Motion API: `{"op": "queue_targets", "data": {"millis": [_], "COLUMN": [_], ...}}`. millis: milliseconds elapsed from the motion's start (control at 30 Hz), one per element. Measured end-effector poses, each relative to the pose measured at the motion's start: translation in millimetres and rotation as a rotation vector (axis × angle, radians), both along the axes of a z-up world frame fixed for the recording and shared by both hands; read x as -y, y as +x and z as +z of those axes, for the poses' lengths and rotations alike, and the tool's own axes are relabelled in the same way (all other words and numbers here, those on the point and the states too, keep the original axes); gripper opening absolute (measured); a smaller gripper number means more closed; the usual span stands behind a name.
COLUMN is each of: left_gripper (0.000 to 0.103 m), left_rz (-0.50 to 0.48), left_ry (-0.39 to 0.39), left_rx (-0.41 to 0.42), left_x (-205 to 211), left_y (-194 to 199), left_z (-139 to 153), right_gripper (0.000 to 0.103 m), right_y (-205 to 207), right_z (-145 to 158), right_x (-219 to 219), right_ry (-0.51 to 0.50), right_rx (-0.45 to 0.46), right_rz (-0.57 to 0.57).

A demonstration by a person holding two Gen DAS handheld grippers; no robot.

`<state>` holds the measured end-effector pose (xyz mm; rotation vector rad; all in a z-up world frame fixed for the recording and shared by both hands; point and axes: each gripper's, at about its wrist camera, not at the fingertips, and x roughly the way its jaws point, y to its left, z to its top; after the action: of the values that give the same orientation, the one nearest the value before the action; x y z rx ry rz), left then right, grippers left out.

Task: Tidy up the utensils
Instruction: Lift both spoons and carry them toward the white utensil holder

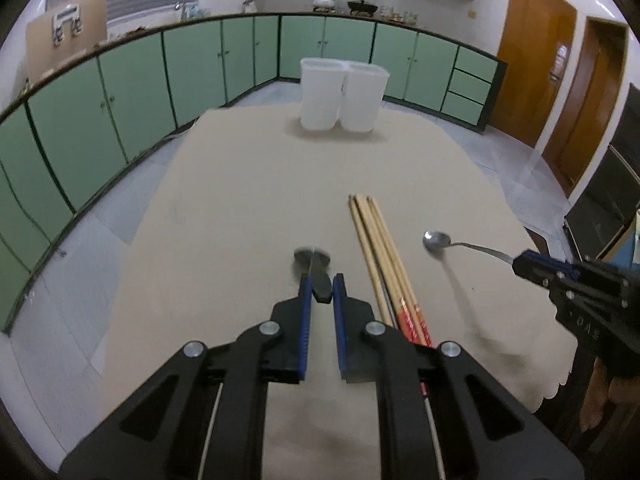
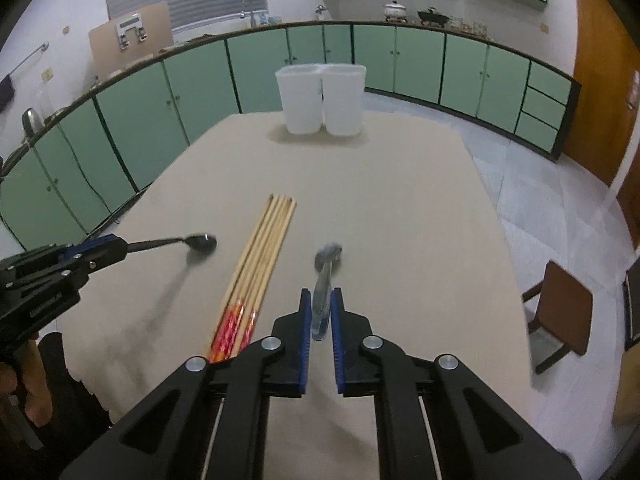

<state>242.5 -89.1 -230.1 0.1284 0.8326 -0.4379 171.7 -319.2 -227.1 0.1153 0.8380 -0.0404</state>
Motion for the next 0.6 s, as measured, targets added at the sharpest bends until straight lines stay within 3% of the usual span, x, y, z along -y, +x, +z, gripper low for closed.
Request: {"op": "queue_targets", "data": {"millis": [233,600], "left_gripper": [0.01,0.01], "left_rz": [-0.061,-0.121], "left_ry": [0.003,-0.029], "left_rx": [0.007,0.005], "left_x": [5,5], "left_y": [19,37], "left_z": [31,61], "right_gripper": [0.009,0.009], "right_y": [31,64], "right_z": [28,54], "right_x": [10,29], "right_ry": [-0.043,0.022], "right_rx": [-0.038,-0.118], "right_rz": [0.068,0.128]}}
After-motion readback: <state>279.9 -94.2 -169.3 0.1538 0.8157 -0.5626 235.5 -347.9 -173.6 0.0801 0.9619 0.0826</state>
